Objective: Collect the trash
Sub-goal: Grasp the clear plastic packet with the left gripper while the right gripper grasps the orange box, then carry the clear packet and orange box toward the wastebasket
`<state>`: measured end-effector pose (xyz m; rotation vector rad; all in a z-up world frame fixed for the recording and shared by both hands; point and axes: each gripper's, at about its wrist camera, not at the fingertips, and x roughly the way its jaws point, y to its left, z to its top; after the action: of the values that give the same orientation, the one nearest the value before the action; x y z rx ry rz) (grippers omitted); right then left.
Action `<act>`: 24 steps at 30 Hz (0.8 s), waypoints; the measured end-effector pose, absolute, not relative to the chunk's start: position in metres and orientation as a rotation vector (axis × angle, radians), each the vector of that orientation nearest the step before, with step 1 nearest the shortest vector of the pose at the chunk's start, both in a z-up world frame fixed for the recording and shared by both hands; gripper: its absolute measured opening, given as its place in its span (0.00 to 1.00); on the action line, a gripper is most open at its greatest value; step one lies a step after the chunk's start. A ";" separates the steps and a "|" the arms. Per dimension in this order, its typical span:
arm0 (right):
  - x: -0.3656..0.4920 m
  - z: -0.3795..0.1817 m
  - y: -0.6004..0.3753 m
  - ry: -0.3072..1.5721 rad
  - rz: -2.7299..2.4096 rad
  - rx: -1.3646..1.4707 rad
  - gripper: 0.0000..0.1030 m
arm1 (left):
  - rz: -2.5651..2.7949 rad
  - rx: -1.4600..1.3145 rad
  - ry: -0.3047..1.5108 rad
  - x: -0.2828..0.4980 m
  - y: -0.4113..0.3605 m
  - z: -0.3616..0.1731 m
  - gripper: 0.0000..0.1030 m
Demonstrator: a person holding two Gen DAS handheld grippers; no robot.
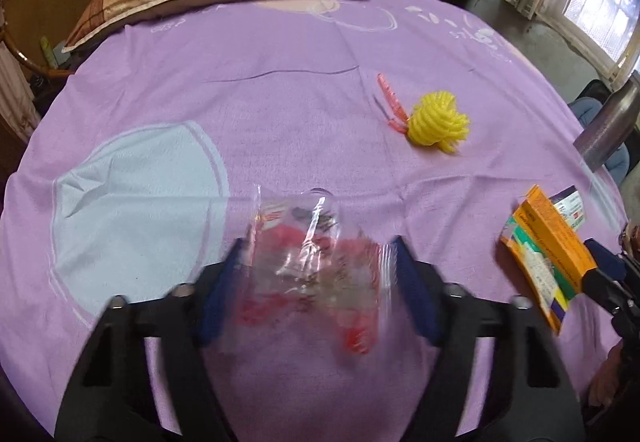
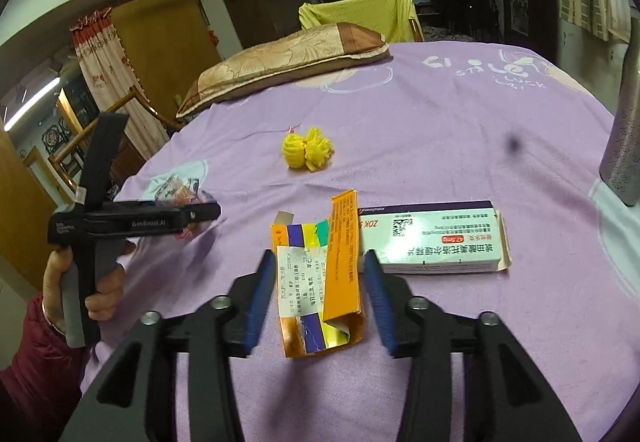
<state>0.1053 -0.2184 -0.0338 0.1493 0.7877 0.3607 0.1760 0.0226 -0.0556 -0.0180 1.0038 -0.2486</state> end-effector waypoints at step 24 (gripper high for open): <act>0.031 0.022 -0.251 0.634 0.307 0.141 0.17 | -0.506 -0.117 0.769 0.097 -0.009 0.007 0.46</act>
<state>0.0308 -0.2512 0.0218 0.1407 0.6337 0.3074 0.0970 -0.0092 0.0073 -0.1170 0.7686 -0.5063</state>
